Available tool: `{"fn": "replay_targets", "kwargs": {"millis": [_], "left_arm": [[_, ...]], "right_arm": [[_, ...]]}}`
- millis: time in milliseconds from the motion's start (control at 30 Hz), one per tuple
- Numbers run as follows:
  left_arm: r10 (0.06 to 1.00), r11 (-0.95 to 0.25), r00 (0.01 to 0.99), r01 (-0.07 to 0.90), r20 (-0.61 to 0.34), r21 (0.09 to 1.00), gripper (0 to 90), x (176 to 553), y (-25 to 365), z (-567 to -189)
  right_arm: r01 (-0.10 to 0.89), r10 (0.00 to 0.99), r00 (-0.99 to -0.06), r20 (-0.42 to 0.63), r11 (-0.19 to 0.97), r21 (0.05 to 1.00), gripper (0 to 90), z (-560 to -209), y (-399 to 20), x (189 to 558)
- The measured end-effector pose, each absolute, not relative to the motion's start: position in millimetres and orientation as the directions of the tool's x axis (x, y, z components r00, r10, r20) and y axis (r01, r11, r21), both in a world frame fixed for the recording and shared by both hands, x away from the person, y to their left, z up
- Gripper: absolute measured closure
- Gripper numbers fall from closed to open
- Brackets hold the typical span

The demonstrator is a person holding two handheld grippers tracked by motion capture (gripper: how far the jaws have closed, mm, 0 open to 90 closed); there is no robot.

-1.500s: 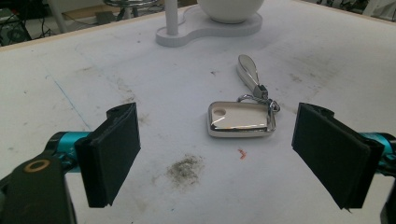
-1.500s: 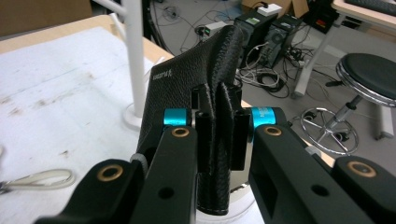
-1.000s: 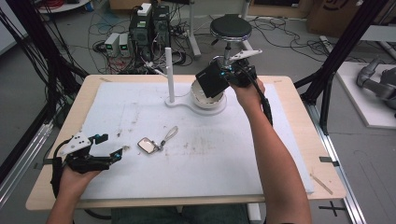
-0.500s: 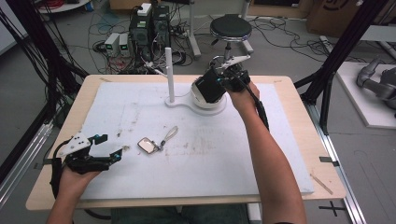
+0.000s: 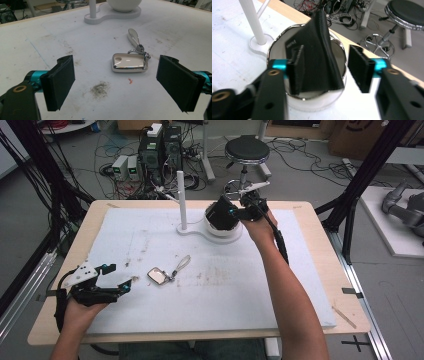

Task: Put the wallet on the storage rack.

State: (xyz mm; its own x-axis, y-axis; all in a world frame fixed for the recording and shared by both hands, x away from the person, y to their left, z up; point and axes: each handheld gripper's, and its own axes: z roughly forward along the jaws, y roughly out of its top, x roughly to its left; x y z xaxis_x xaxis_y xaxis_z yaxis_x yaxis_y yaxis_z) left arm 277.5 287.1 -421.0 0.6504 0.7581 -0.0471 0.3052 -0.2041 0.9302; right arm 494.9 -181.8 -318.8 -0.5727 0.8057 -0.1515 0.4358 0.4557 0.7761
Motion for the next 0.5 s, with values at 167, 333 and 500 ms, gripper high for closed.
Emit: {"fn": "replay_targets", "kwargs": {"millis": [167,333,500], "left_arm": [[0.752,-0.211,0.658,0.299,-0.041,0.931,15.3,278,284,-420],[0.740,-0.206,0.671,0.291,-0.046,0.934,15.3,282,280,-419],[0.731,-0.199,0.680,0.281,-0.048,0.939,15.3,289,275,-417]], "right_arm": [[0.405,0.809,-0.567,-0.158,0.440,0.801,43.1,-315,-193,482],[0.398,0.816,-0.563,-0.132,0.408,0.822,37.3,-322,-215,459],[0.399,0.822,-0.559,-0.105,0.378,0.836,33.6,-329,-233,436]]}}
